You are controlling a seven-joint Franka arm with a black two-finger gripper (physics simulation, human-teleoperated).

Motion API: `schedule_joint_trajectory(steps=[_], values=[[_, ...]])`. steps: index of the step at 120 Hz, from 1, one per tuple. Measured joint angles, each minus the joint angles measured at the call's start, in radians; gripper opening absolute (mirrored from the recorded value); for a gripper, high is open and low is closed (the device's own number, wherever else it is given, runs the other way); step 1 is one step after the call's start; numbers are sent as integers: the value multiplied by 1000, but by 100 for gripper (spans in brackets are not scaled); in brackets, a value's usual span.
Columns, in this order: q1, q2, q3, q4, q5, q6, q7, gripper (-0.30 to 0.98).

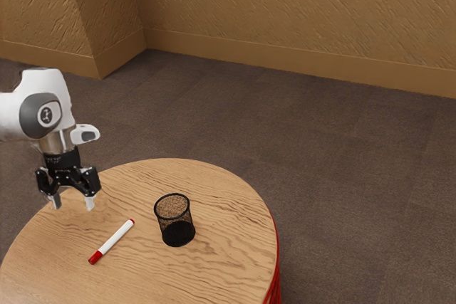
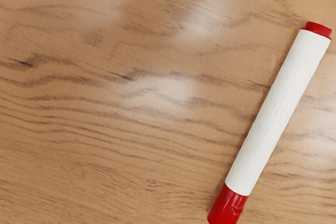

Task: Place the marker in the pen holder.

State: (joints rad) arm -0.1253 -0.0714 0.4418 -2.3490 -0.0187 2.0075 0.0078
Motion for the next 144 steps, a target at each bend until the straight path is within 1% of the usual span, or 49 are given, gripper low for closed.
schedule_joint_trajectory(steps=[10, 18, 25, 33, 47, 60, 72, 95, 116, 144], values=[[-55, 26, -50, -3, 1, 54, -1, 64], [-99, -29, -70, -61, 19, 97, -3, 62], [-77, -105, -77, -153, 51, 135, -6, 61], [-68, -156, -80, -225, 79, 168, -8, 60], [-103, -169, -107, -280, 126, 213, -16, 57], [-105, -146, -114, -318, 148, 266, -23, 55], [-110, -127, -116, -327, 157, 307, -29, 51], [-114, -107, -117, -338, 163, 354, -41, 41], [-104, -80, -115, -337, 157, 394, -60, 35], [-87, -65, -112, -340, 155, 410, -80, 30]])
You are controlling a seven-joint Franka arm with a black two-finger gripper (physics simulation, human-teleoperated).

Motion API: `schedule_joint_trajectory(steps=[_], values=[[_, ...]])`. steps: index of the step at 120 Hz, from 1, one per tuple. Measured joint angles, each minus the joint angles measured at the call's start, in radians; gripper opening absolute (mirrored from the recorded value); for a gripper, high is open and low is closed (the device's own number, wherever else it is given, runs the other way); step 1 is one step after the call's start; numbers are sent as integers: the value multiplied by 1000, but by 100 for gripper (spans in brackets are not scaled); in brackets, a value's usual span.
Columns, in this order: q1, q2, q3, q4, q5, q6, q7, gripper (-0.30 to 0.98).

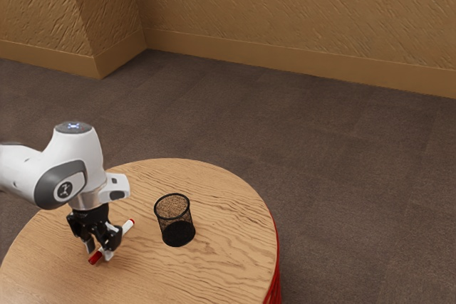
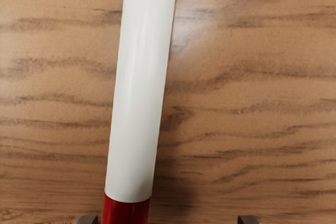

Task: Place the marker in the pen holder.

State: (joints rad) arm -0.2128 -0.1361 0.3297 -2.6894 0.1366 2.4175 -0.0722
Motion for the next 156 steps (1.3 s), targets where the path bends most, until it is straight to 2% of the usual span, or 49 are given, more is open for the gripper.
schedule_joint_trajectory(steps=[52, 88, 122, 133, 156], values=[[16, 32, 3, -7, 4, 4, -21, 21], [17, 44, 4, -6, 4, 5, -28, 7], [32, 47, 4, -2, 9, 3, -35, 1], [31, 2, 4, 4, 10, -20, -39, 0], [14, -240, -8, 5, 13, -158, -48, 0]])
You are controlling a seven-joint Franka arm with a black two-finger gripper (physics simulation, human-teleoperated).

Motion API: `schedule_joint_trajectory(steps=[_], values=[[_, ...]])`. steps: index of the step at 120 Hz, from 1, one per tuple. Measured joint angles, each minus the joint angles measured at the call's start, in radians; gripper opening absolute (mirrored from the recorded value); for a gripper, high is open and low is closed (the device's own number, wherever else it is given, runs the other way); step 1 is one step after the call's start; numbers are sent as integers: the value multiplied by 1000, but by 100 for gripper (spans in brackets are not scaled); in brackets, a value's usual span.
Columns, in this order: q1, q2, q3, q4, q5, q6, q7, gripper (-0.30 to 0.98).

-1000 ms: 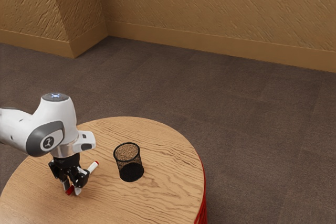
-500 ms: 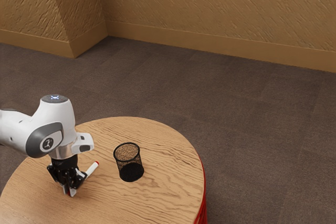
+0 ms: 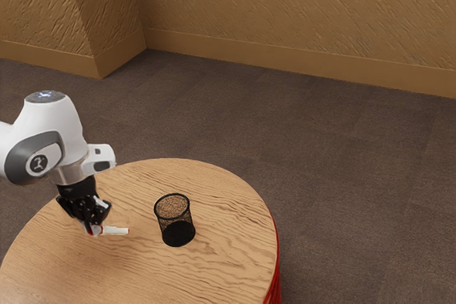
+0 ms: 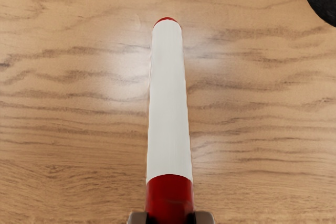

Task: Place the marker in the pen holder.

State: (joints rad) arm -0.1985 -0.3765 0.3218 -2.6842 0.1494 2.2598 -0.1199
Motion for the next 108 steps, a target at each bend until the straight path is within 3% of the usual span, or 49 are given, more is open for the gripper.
schedule_joint_trajectory(steps=[18, 34, 46, 60, 73, 108], values=[[0, -143, -66, 1, 0, -96, -12, -1], [4, -162, -85, 15, 2, -142, -23, -4], [0, -158, -128, 114, 2, -190, -31, -5], [-32, -65, -138, 328, 0, -274, -38, -6], [-56, 104, -140, 510, -8, -340, -42, -6], [-133, 279, -153, 643, -49, -406, -48, -6]])
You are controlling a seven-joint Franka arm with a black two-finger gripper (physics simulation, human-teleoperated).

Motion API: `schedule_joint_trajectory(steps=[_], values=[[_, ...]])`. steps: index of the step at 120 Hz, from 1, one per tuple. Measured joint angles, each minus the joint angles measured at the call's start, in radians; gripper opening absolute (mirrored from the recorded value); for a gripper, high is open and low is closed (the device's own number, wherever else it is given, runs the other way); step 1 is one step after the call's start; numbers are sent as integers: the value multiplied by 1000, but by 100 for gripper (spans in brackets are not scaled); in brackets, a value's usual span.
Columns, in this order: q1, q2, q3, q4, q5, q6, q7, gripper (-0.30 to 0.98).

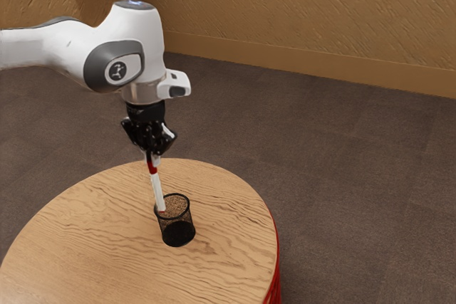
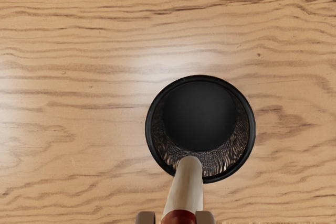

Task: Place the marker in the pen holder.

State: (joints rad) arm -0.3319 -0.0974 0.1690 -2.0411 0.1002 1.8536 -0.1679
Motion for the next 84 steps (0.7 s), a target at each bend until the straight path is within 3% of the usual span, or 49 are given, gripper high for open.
schedule_joint_trajectory(steps=[84], values=[[29, 210, 12, 63, -70, 1, 8, 2]])
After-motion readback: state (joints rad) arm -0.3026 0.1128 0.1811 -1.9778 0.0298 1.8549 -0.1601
